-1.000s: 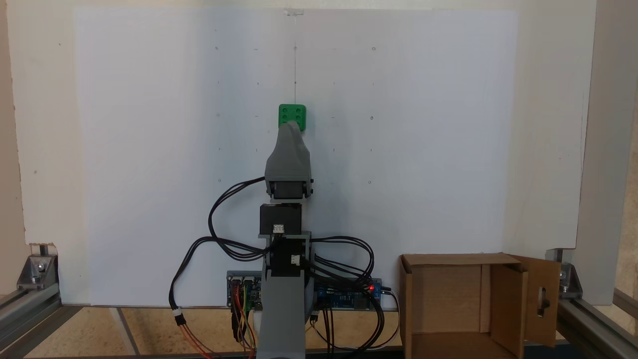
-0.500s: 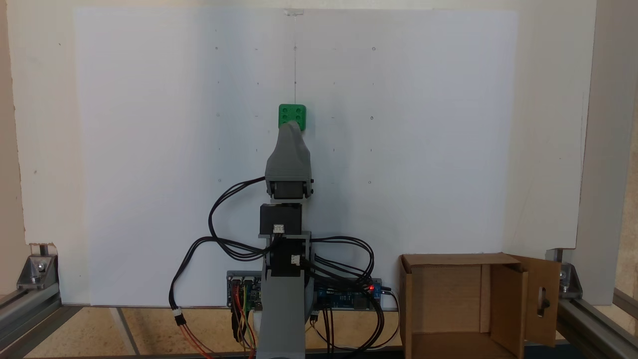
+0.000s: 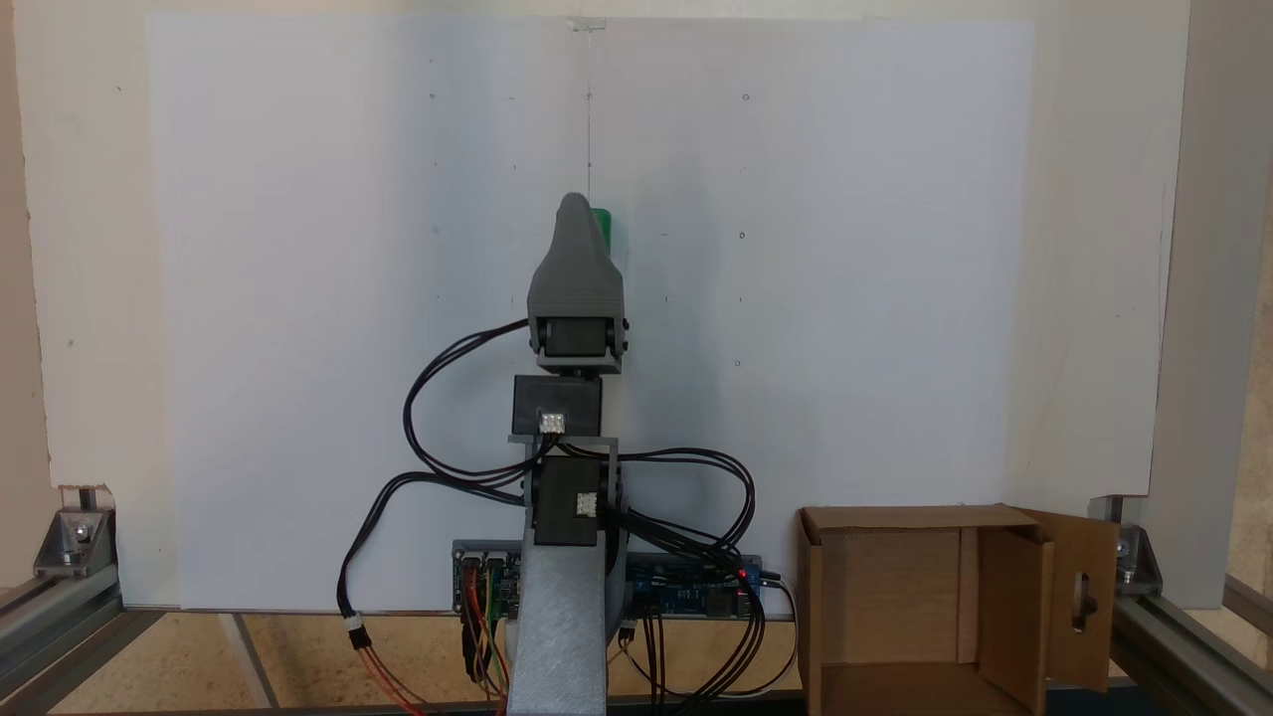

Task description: Grasp a green dice and put it in the bin.

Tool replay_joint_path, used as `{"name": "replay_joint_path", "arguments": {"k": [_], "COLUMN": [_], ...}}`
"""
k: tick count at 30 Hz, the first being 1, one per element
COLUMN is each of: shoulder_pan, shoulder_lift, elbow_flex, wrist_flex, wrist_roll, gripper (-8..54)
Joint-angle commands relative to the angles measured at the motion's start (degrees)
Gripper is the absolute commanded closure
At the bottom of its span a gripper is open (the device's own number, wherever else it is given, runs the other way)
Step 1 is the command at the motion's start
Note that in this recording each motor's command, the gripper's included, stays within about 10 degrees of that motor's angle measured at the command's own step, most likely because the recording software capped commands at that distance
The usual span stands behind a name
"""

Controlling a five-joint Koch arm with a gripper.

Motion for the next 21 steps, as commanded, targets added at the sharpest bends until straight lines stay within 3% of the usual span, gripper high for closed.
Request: {"name": "replay_joint_path", "arguments": {"k": [1,10,21], "shoulder_pan": [0.62,-0.26,-2.90], "shoulder_lift": [6.15,3.96,-18.28], "elbow_flex": [-7.29,-27.86,-54.49], "wrist_flex": [9.21,44.01,85.23], "wrist_roll": [-1.41,7.38,9.23], "gripper": [1.7,2.8,2.8]}}
